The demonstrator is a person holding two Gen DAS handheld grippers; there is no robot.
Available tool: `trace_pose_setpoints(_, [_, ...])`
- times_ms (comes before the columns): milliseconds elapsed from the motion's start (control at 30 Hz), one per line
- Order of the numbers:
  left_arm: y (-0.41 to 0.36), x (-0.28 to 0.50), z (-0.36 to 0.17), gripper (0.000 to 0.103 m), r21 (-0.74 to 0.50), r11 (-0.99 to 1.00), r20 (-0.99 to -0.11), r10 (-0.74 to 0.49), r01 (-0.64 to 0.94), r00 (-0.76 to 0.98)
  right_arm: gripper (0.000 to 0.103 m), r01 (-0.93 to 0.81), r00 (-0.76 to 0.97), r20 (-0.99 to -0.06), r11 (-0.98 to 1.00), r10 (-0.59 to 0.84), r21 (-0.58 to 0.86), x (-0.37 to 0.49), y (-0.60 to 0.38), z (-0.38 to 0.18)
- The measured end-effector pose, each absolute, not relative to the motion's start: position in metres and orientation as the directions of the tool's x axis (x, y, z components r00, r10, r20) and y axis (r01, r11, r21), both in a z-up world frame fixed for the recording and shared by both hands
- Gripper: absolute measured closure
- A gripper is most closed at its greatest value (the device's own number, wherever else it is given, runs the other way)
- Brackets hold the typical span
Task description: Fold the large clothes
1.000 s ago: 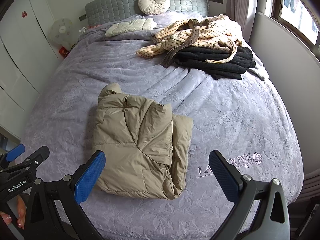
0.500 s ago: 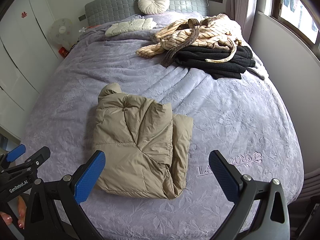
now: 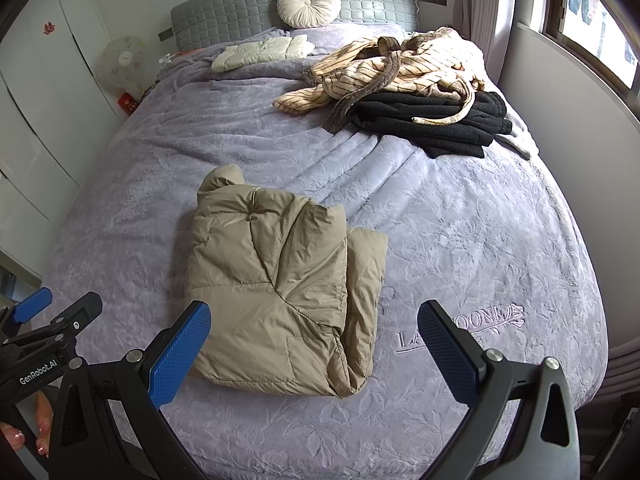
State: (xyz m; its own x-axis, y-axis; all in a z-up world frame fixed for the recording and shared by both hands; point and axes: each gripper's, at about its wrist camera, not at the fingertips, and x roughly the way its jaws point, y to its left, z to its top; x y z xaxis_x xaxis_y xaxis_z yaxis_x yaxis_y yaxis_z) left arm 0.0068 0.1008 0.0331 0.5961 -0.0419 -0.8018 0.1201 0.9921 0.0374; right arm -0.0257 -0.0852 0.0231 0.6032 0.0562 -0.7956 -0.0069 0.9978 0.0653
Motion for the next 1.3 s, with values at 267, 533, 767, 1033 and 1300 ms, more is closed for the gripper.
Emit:
trace_pose_setpoints(267, [0.101,0.006,0.033,0.000,0.038,0.992,-0.802,-0.040,0.118,0.596,0.000,-0.009,0.603,-0.796,0.998,0.057,0.064,-0.026,-0.086,0.024])
trace_pose_setpoints(533, [0.103,0.006,0.031,0.000,0.043,0.992,-0.801,-0.037,0.119,0.598,0.000,-0.013,0.602,-0.796,0.998,0.060,0.065,-0.025,-0.087,0.024])
trace_pose_setpoints(767, [0.108,0.006,0.027,0.000,0.047,0.992,-0.801,-0.033,0.118,0.598,0.000,-0.016,0.602,-0.796,0.998,0.061,0.064,-0.024,-0.088,0.025])
trace_pose_setpoints(1033, [0.110,0.007,0.027,0.000,0.048,0.991,-0.801,-0.035,0.121,0.597,0.000,-0.014,0.602,-0.797,0.998,0.059,0.063,-0.025,-0.087,0.025])
trace_pose_setpoints(1300, [0.113,0.004,0.028,0.000,0.049,0.991,-0.801,-0.037,0.127,0.598,0.000,-0.013,0.601,-0.797,0.998,0.058,0.063,-0.025,-0.086,0.025])
